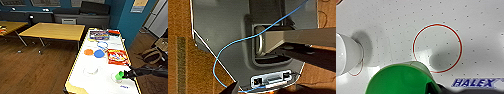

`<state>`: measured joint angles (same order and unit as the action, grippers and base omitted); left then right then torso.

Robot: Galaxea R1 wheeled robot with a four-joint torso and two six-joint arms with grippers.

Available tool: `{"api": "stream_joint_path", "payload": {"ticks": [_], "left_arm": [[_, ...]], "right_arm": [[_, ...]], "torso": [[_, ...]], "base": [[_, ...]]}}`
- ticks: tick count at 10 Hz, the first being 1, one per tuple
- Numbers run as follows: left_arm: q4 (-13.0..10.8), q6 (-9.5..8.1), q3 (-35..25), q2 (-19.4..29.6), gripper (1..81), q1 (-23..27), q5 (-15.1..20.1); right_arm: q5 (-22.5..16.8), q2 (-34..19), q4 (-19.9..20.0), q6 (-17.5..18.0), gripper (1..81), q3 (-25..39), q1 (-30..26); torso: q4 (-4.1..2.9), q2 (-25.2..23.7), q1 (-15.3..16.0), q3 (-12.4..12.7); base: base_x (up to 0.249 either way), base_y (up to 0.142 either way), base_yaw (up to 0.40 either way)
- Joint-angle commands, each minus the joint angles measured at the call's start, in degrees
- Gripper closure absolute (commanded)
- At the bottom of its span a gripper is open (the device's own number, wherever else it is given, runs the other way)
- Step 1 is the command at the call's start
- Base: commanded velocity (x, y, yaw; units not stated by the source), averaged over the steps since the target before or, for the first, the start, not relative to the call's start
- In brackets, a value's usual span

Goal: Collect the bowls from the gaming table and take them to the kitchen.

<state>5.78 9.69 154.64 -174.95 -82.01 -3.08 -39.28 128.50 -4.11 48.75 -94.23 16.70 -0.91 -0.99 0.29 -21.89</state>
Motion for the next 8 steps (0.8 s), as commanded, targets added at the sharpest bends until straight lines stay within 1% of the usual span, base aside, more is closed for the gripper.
{"api": "stream_joint_path", "payload": {"ticks": [1,2,3,4,5,6,7,8], "left_arm": [[0.2,0.42,-0.39,0.2,1.0,1.01,4.14],[0.11,0.5,-0.65,0.56,1.0,1.01,4.14],[0.11,0.5,-1.09,1.08,1.0,1.09,4.14],[0.11,0.5,-1.71,1.97,1.0,1.01,4.14],[0.2,0.5,-2.84,3.01,1.0,1.01,4.14],[0.2,0.42,-5.03,4.59,1.0,1.01,4.05],[0.2,0.42,-7.51,6.1,1.0,1.02,4.05],[0.2,0.42,-11.46,8.38,1.0,1.27,4.05]], "right_arm": [[-8.09,-21.29,-0.27,0.47,81.1,21.96,-8.04],[-8.09,-25.09,-2.47,0.47,81.1,25.67,-6.73],[-8.09,-28.41,-4.14,0.47,81.1,27.78,-4.62],[-8.01,-30.73,-5.03,0.12,81.1,29.12,-1.72],[-7.05,-32.57,-7.81,0.2,81.1,29.99,1.88],[-5.04,-34.32,-11.08,0.29,81.1,30.69,5.47],[-1.33,-36.01,-12.41,0.2,81.1,30.96,9.27],[3.68,-38.03,-13.38,-0.23,81.1,31.31,13.3]], "torso": [[0.0,0.0,0.0,0.0],[0.0,0.0,0.0,0.0],[0.0,0.0,0.0,0.0],[0.0,0.0,-0.02,0.0],[0.0,0.0,-0.02,0.0],[0.0,0.0,-0.02,0.0],[0.0,0.0,-0.02,0.0],[0.0,0.0,-0.02,0.0]], "base": [[0.0,0.0,0.0],[0.0,0.0,0.0],[0.0,0.0,0.0],[0.0,0.0,0.0],[0.0,0.0,0.0],[0.0,0.0,0.0],[0.0,0.0,0.0],[0.0,0.0,0.0]]}}
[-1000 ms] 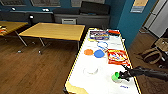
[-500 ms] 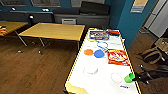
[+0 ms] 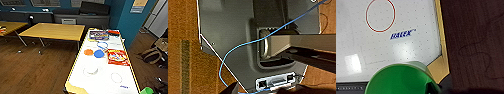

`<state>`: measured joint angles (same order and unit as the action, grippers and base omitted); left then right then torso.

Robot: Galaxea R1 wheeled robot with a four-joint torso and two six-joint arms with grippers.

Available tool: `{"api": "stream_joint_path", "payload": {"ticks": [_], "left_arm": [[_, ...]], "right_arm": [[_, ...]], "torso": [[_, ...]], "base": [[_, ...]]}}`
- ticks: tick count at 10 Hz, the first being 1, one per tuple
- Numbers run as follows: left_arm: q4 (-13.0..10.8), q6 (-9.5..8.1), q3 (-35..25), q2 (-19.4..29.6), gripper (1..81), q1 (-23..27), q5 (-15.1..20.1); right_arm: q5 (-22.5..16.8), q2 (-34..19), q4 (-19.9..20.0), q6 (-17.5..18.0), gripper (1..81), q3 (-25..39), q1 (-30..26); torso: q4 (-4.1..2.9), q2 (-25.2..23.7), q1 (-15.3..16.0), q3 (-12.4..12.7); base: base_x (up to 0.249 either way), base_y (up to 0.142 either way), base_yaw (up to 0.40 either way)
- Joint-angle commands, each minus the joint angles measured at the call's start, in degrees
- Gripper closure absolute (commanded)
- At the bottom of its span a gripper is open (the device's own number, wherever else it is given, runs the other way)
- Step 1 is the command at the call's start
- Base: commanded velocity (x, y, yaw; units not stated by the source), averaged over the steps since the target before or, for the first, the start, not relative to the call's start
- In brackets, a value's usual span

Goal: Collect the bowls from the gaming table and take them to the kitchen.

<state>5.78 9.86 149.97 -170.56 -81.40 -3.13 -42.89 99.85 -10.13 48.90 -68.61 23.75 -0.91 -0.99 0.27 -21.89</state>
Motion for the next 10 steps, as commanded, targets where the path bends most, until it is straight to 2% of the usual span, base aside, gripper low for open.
{"api": "stream_joint_path", "payload": {"ticks": [1,2,3,6,8,10], "left_arm": [[0.29,0.16,-10.48,6.28,1.0,0.84,4.1],[0.37,0.07,-14.93,9.16,1.0,1.02,3.93],[0.55,-0.02,-18.92,12.17,1.0,1.02,1.64],[0.29,-0.1,-28.99,18.91,1.0,1.19,-0.28],[0.37,-0.28,-36.11,24.27,1.0,2.41,-2.14],[0.37,-0.37,-42.71,29.81,1.0,4.26,-2.23]], "right_arm": [[11.86,-10.61,-9.03,-0.64,81.1,6.13,11.07],[18.23,-11.31,-11.47,-0.73,81.1,5.87,16.71],[25.13,-11.4,-13.16,-0.73,81.1,4.37,22.68],[41.25,-10.27,-13.94,-1.0,81.1,-1.76,37.51],[48.66,-5.45,-15.53,-1.0,81.1,-7.03,46.22],[55.69,1.22,-16.15,-1.0,81.1,-13.87,53.03]], "torso": [[0.0,0.0,0.0,0.0],[0.0,0.0,0.0,0.0],[0.0,0.0,0.0,0.0],[0.0,0.0,0.0,0.0],[0.0,0.0,0.0,0.0],[0.0,-0.02,0.0,0.0]], "base": [[0.0,0.0,0.0],[0.0,0.0,0.0],[0.0,0.0,0.0],[0.0,0.0,0.0],[0.0,0.0,0.0],[0.0,0.0,0.0]]}}
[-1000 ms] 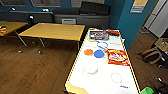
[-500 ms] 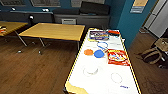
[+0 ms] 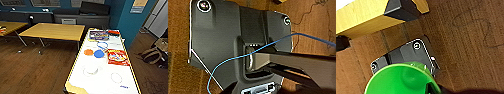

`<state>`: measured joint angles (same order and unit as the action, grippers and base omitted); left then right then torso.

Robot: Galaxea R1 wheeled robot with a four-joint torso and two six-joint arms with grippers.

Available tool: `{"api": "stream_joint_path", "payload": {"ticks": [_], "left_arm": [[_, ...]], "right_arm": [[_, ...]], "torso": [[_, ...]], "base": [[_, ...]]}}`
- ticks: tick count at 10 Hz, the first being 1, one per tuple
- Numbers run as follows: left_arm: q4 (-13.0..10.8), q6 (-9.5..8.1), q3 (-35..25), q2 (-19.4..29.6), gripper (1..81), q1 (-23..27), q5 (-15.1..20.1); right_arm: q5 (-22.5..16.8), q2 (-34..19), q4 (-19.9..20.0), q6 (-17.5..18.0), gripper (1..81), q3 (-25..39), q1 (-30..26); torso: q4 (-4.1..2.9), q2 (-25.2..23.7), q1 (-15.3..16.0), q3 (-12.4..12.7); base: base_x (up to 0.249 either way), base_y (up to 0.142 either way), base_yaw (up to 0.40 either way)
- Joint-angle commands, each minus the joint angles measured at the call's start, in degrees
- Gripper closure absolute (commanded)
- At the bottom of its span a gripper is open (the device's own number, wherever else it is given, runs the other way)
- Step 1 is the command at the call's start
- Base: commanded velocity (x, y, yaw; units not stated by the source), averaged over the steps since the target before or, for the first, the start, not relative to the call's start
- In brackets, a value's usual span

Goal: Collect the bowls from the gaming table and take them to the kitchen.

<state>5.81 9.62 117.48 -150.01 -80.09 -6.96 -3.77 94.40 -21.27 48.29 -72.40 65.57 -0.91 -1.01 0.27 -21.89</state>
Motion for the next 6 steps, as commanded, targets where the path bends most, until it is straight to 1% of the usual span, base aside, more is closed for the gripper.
{"api": "stream_joint_path", "payload": {"ticks": [1,2,3,4,6], "left_arm": [[0.6,-0.3,-13.99,12.33,1.0,4.36,1.6],[0.78,-1.61,-18.83,16.11,1.0,6.21,1.6],[0.69,-3.71,-23.48,19.62,1.0,7.97,1.6],[0.6,-5.04,-27.54,22.71,1.0,9.98,1.6],[0.69,-7.51,-32.58,27.47,1.0,14.03,1.69]], "right_arm": [[19.04,10.8,-5.44,-0.47,81.1,-13.95,13.66],[20.28,14.76,-6.41,-0.65,81.1,-17.39,15.51],[21.16,18.18,-7.11,-0.74,81.1,-20.11,17.09],[22.3,21.1,-8.25,-0.74,81.1,-22.67,18.32],[22.66,25.6,-9.75,-0.74,81.1,-25.85,19.38]], "torso": [[0.0,0.0,0.0,0.0],[0.0,0.0,0.0,0.0],[0.0,0.0,0.0,0.02],[0.0,0.0,0.0,0.02],[0.0,0.0,0.0,0.02]], "base": [[0.0,0.0,0.0],[0.0,0.0,0.0],[0.0,0.0,0.0],[0.0,0.0,0.0],[0.0,0.0,0.0]]}}
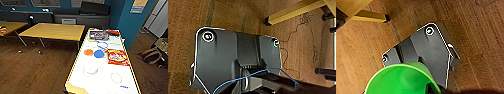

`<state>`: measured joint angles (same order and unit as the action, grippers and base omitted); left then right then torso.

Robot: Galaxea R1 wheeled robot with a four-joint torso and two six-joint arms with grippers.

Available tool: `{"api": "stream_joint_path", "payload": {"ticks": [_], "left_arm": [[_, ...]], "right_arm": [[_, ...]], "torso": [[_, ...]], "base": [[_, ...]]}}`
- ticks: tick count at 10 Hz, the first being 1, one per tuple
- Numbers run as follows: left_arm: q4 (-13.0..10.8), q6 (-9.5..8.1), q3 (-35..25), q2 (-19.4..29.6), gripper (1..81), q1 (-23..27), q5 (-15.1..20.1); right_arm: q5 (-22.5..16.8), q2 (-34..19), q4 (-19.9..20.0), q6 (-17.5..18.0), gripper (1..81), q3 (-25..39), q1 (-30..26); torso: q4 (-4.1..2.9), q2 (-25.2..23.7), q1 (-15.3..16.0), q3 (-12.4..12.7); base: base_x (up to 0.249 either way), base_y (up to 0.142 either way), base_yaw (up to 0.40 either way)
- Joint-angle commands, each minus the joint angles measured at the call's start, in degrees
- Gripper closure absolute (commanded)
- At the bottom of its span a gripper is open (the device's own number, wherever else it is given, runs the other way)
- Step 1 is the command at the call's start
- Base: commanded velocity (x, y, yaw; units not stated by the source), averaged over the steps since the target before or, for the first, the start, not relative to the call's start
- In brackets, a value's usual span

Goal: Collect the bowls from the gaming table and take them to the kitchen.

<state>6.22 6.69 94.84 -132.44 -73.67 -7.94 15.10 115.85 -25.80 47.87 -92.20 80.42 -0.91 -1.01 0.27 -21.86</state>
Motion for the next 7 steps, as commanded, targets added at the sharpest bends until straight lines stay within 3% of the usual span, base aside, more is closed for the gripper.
{"api": "stream_joint_path", "payload": {"ticks": [1,5,7], "left_arm": [[0.29,-6.42,-13.16,12.79,1.0,9.54,2.66],[0.55,-11.42,-18.99,18.69,1.0,17.8,4.76],[1.95,-17.75,-19.34,18.52,1.0,22.27,9.16]], "right_arm": [[3.7,7.38,-5.49,-0.32,81.1,-8.93,4.89],[3.0,22.42,-7.07,-0.24,81.1,-23.7,5.06],[2.83,25.94,-7.43,-0.15,81.1,-26.0,4.89]], "torso": [[0.0,0.0,0.0,0.0],[0.0,0.0,0.0,0.0],[0.0,0.0,-0.02,0.0]], "base": [[0.0,0.0,0.0],[0.0,0.0,0.0],[0.0,0.0,0.0]]}}
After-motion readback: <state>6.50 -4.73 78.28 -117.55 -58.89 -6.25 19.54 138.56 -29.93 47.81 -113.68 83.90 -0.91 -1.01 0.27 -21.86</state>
